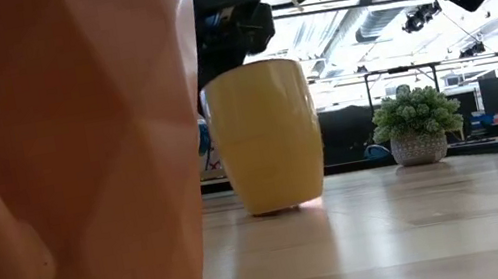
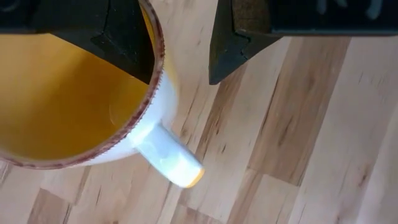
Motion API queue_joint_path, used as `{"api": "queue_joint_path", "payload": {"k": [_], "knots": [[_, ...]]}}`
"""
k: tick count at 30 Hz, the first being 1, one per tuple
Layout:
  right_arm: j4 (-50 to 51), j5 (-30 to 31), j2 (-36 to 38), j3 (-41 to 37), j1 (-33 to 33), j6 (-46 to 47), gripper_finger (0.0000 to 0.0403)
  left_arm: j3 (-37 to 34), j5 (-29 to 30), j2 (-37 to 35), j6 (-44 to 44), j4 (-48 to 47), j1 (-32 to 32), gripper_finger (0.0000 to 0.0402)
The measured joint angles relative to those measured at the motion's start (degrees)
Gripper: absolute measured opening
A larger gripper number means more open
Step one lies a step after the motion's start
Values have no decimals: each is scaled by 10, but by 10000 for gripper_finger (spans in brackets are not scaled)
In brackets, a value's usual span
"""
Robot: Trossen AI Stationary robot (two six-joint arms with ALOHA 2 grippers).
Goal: Place coffee mugs
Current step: Put the yellow mug on the shelf
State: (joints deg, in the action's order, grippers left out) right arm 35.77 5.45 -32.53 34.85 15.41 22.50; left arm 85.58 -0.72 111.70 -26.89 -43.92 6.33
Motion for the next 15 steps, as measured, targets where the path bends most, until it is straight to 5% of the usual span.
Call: {"api": "queue_joint_path", "payload": {"k": [15], "knots": [[0,-1,0,0,0,5,99,0,-24,0,23,54,0,138]]}}
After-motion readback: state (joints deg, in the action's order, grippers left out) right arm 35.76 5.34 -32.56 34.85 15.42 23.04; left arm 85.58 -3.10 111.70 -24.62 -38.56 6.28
